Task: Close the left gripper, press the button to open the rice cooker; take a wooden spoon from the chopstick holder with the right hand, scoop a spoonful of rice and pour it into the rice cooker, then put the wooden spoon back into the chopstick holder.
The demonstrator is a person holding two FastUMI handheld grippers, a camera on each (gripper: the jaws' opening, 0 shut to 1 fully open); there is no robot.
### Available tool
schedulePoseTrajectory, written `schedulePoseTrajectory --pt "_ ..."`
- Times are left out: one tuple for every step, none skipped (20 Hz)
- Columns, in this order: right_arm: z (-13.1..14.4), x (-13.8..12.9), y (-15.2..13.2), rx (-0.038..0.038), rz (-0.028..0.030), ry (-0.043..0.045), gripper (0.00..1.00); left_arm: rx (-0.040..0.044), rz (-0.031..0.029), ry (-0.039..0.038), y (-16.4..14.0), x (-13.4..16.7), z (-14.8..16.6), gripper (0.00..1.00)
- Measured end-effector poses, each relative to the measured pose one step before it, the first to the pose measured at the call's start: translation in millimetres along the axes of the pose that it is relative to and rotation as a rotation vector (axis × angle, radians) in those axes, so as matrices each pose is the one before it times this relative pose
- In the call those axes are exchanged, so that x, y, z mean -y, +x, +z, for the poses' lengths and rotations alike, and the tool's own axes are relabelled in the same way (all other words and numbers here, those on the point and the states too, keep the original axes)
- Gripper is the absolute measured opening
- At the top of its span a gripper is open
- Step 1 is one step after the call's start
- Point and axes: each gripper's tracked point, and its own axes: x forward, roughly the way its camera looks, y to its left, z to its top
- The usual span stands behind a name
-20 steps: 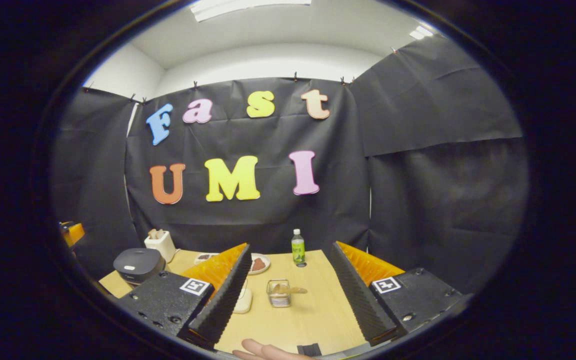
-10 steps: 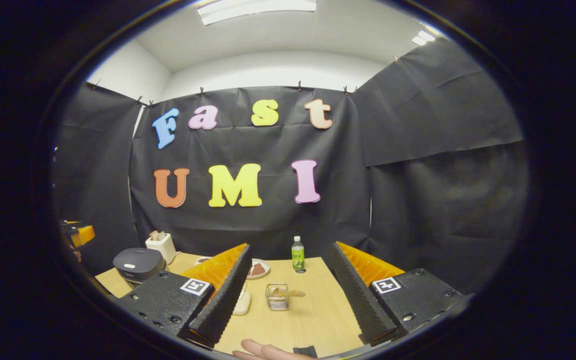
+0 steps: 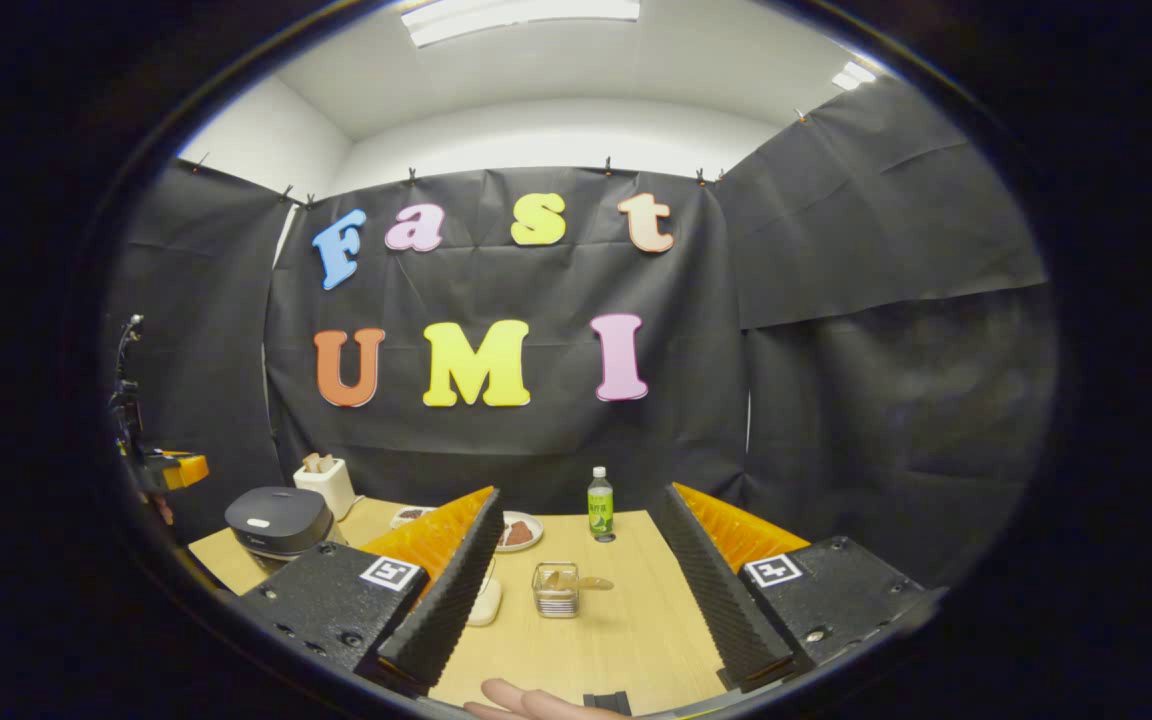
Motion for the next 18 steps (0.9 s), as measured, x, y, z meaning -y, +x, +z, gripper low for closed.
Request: schedulePoseTrajectory --pt "-0.78 0.07 -0.71 0.00313 0.00044 -0.00014 0.99 -0.02307 0.00294 0.00256 6.94 0.49 -9.07 0.30" --pt "-1.05 0.45 -0.02 0.00044 0.00137 -0.00052 0.99 -0.00846 -0.00954 0.00991 9.09 3.72 -1.98 0.30" --pt "-2.54 0.35 -0.48 -0.00218 0.00186 -0.00046 0.99 -0.01334 0.00555 -0.00995 9.94 -3.17 -5.85 0.30" --pt "-2.80 0.82 -0.58 -0.00240 0.00160 -0.00105 0.99 -0.02715 0.00799 -0.00178 4.84 -1.18 -8.23 0.01" --pt "-2.01 1.90 0.69 -0.00257 -0.00113 -0.00071 0.99 -0.02828 0.01224 -0.00072 10.95 -2.28 -10.38 0.00" --pt "-1.56 2.38 0.06 -0.00249 -0.00119 -0.00160 0.99 -0.02573 0.01534 0.00243 9.37 -5.04 -6.01 0.00" --pt "-2.59 1.01 0.45 -0.00164 -0.00027 -0.00126 0.99 -0.02646 0.00848 -0.00097 10.49 -1.54 -7.19 0.00" --pt "-1.88 0.95 0.46 -0.00310 -0.00069 -0.00197 1.00 -0.02846 -0.00011 -0.00381 0.41 0.54 -8.06 0.00" --pt "-2.93 1.90 0.67 -0.00347 -0.00124 -0.00132 1.00 -0.02664 0.00357 0.00285 5.60 -0.97 -6.06 0.00" --pt "-2.18 1.62 0.48 -0.00351 -0.00021 -0.00214 0.99 -0.02186 0.01762 -0.00083 9.84 -4.50 -5.41 0.00" --pt "-2.34 0.35 1.45 -0.00396 -0.00114 -0.00236 1.00 -0.03073 0.01088 -0.00659 7.73 -3.26 -5.44 0.00" --pt "-2.17 0.83 1.40 -0.00375 0.00034 -0.00256 1.00 -0.02742 0.00886 -0.00946 6.96 -1.62 -5.60 0.00" --pt "-2.24 0.25 0.84 -0.00457 0.00147 -0.00336 0.99 -0.01048 0.01425 0.00322 7.18 -3.06 -1.48 0.00" --pt "-2.58 -0.07 0.75 -0.00589 0.00188 -0.00478 1.00 -0.01406 0.00119 0.00133 5.07 -0.44 -2.05 0.00" --pt "-2.30 0.62 1.23 -0.00352 0.00051 -0.00385 1.00 -0.01213 -0.00235 -0.00206 5.04 1.48 -2.04 0.00" --pt "-1.50 1.36 1.34 -0.00403 -0.00219 -0.00318 1.00 -0.02281 0.00254 -0.01287 4.07 0.85 -4.31 0.00" --pt "-1.35 1.56 0.39 -0.00055 -0.00370 -0.00057 0.99 -0.00288 -0.00669 -0.01044 1.71 1.42 -0.78 0.00" --pt "-0.13 1.57 0.20 0.00093 -0.00422 0.00139 0.99 -0.00968 -0.00109 -0.00354 1.08 1.48 -2.09 0.00"
